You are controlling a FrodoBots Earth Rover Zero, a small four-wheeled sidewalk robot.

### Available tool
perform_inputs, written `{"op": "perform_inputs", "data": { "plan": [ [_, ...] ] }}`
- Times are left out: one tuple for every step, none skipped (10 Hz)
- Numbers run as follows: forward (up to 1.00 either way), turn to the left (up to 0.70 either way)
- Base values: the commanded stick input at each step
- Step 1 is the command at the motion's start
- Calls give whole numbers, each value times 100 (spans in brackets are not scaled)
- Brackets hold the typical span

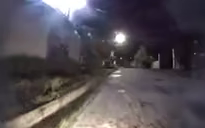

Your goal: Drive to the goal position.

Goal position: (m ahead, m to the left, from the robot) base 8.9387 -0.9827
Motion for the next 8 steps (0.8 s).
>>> {"op": "perform_inputs", "data": {
  "plan": [
    [50,-50],
    [50,-50],
    [50,-50],
    [50,-37],
    [50,0],
    [50,0],
    [50,0],
    [50,0]
  ]
}}
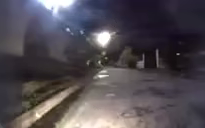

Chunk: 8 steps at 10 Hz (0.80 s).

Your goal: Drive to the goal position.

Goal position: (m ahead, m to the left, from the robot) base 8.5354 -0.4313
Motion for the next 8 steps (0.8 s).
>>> {"op": "perform_inputs", "data": {
  "plan": [
    [50,0],
    [50,0],
    [50,0],
    [50,0],
    [50,0],
    [50,0],
    [50,0],
    [50,0]
  ]
}}
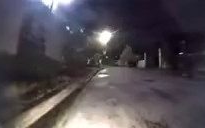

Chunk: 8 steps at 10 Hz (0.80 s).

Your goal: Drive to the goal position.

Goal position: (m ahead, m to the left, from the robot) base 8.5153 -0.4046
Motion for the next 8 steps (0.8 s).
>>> {"op": "perform_inputs", "data": {
  "plan": [
    [50,0],
    [50,0],
    [50,0],
    [50,0],
    [50,-7],
    [50,-36],
    [50,-50],
    [50,-50]
  ]
}}
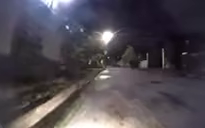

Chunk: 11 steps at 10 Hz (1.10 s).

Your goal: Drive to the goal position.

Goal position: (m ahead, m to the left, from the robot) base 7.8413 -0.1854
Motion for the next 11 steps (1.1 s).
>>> {"op": "perform_inputs", "data": {
  "plan": [
    [50,-50],
    [50,-50],
    [50,-50],
    [50,-50],
    [50,-23],
    [50,0],
    [50,0],
    [50,0],
    [50,0],
    [50,0],
    [50,0]
  ]
}}
